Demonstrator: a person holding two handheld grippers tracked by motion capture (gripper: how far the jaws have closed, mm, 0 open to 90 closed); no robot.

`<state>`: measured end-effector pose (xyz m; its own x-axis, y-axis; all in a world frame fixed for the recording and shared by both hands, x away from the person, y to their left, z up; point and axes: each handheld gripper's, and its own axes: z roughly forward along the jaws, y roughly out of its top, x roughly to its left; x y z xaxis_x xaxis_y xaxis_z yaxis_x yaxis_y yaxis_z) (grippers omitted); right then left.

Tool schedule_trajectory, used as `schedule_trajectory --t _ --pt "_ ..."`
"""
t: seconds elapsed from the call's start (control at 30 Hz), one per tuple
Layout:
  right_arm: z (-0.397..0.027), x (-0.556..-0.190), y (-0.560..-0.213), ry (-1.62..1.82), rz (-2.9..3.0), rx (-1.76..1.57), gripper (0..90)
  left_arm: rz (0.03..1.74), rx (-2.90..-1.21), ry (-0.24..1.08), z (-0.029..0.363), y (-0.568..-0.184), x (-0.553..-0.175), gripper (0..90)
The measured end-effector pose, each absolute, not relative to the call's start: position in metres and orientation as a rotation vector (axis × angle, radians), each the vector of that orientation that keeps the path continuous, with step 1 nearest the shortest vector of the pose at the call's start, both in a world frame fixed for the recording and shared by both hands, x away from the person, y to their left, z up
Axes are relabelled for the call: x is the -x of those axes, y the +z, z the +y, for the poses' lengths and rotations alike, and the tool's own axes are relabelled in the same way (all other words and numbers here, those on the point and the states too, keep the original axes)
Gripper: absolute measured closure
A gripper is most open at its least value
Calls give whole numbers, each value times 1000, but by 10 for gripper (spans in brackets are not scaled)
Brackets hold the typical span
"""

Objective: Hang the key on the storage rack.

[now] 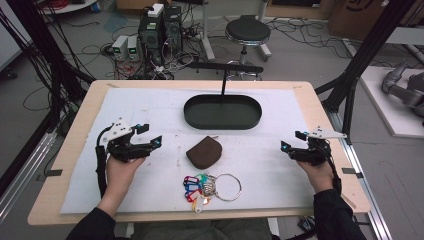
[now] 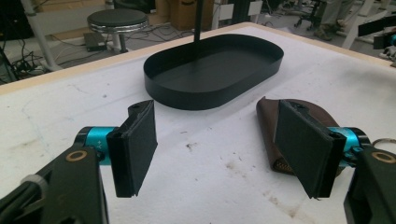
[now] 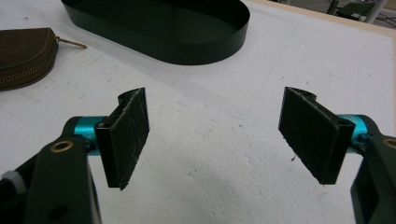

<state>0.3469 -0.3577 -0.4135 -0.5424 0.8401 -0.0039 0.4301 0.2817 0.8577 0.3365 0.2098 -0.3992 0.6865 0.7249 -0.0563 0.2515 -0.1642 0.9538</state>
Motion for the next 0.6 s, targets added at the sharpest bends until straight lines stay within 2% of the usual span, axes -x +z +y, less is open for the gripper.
schedule_trajectory --t 0.3,0.5,0.6 --pt "-358 -349 -415 1186 2104 -1137 256 699 -1755 445 187 -392 -334 294" --pt "-358 -349 -416 1182 2105 -1133 258 610 -1805 292 155 -392 -335 268" --pt "-358 -349 -416 1177 2104 -1137 258 563 -1829 258 136 -392 -333 236"
